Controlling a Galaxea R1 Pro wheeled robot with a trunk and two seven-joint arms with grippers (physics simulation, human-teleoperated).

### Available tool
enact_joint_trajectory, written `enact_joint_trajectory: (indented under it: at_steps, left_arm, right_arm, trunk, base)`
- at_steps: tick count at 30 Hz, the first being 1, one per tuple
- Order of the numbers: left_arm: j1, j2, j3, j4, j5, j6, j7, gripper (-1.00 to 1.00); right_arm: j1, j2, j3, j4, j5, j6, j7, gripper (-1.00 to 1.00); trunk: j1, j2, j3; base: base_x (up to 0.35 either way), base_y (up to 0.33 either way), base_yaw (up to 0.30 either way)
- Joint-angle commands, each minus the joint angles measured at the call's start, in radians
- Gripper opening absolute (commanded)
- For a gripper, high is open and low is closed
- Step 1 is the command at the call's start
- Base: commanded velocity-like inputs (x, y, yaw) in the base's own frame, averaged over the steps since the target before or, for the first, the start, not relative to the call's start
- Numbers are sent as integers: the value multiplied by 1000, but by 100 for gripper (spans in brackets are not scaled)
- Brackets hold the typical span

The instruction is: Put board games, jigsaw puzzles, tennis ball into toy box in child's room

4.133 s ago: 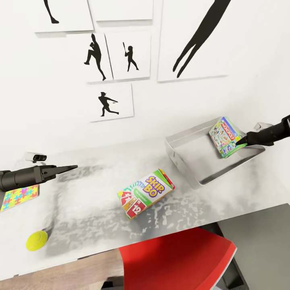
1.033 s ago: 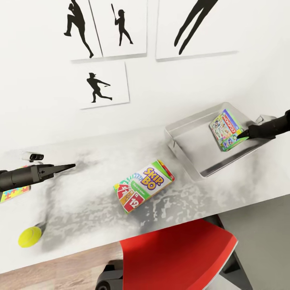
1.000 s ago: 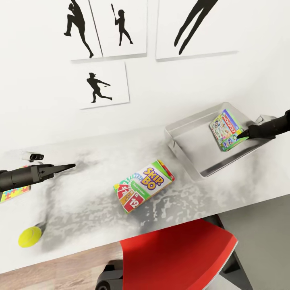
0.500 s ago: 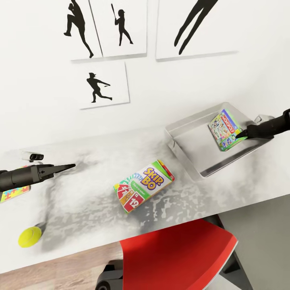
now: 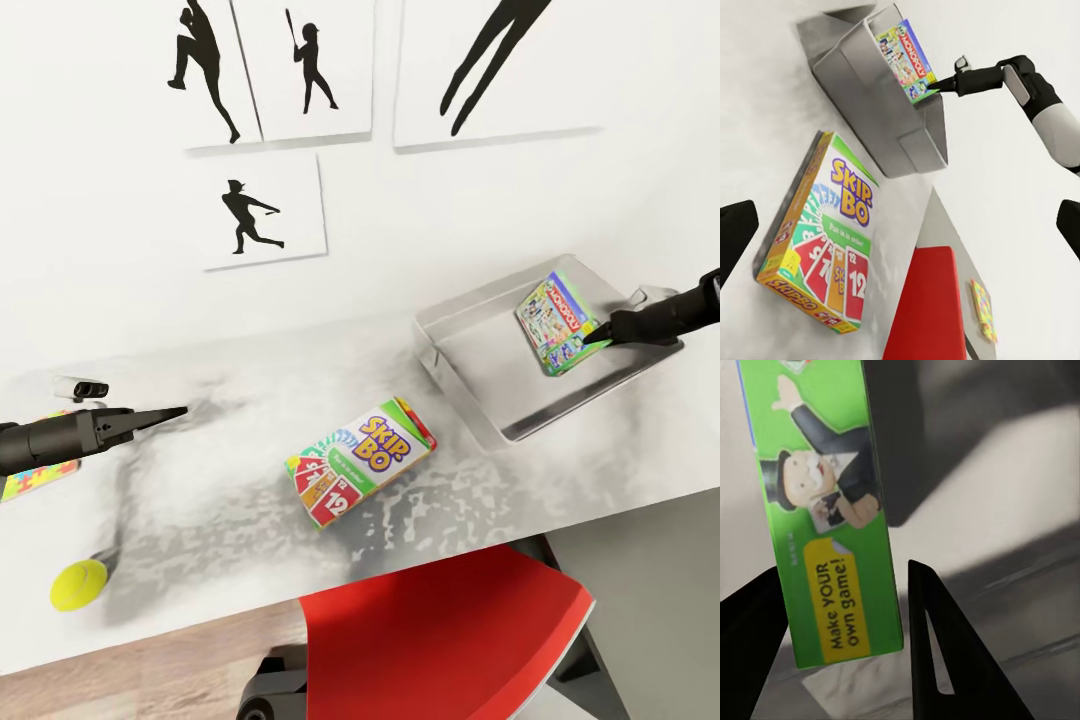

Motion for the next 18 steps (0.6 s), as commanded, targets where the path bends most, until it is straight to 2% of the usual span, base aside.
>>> enact_joint_trajectory:
  at_steps: [1, 10, 18]
  left_arm:
    - [-1, 0, 0, 0, -1, 11, -4, 100]
    - [-1, 0, 0, 0, -1, 11, -4, 100]
    - [-1, -1, -1, 0, -1, 11, -4, 100]
  right_arm:
    - [-1, -1, 3, -1, 6, 3, 8, -100]
    - [-1, 0, 3, 1, 7, 3, 4, -100]
    - [-1, 0, 2, 2, 6, 3, -33, -100]
  trunk:
    - [1, -2, -1]
    - [1, -2, -1]
    - [1, -2, -1]
  base:
    - [0, 0, 7]
    - [0, 0, 1]
    - [0, 0, 0]
